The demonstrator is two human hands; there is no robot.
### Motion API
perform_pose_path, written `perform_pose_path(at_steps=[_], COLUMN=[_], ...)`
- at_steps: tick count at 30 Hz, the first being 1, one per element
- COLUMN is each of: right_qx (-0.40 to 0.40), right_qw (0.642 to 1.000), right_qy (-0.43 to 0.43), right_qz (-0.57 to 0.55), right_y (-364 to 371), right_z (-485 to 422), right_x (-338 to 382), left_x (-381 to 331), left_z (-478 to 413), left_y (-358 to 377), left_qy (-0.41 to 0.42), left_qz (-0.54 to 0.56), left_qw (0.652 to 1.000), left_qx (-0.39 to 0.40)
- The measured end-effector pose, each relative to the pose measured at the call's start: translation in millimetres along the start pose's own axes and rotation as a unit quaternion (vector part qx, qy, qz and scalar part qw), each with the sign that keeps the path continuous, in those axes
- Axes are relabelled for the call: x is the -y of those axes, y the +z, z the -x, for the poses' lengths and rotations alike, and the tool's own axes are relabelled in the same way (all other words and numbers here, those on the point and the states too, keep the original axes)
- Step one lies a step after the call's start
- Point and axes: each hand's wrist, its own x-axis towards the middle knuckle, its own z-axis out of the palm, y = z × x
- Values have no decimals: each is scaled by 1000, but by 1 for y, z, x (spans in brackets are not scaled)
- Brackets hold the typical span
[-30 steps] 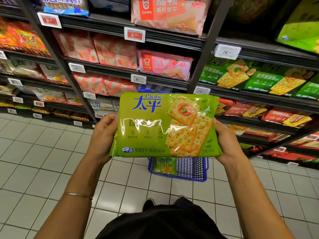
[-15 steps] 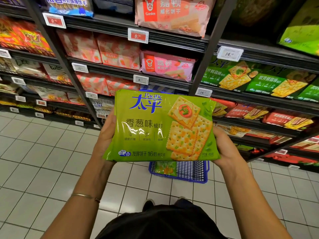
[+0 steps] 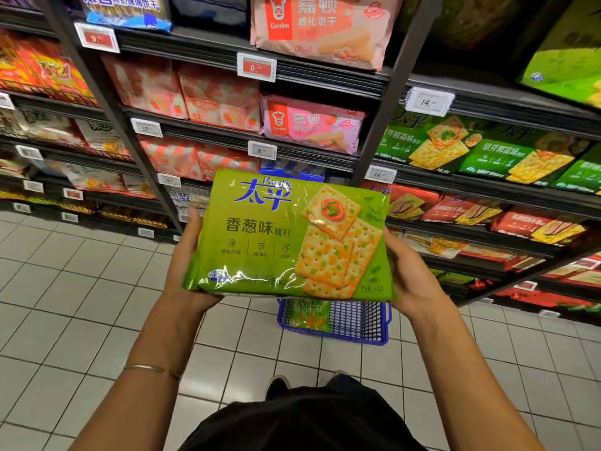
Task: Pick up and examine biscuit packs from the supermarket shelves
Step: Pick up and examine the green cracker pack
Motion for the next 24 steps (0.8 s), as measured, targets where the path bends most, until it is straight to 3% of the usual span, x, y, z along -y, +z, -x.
perform_pose_path(at_steps=[4,9,17,24], right_qx=[15,8,-30,3], right_qw=[1000,1000,997,998], right_qy=[2,-22,-39,-53], right_qz=[1,15,52,41], right_y=[-4,-3,-1,-2], right_z=[0,4,3,7], right_x=[0,2,0,5], left_x=[-4,-9,-8,-4], left_z=[0,-4,-3,-1], left_y=[-13,-20,-17,-14], left_qy=[-33,-79,-52,-34], left_qz=[-27,-84,-125,-132], left_qw=[999,993,991,990], left_qx=[28,-24,-24,-28])
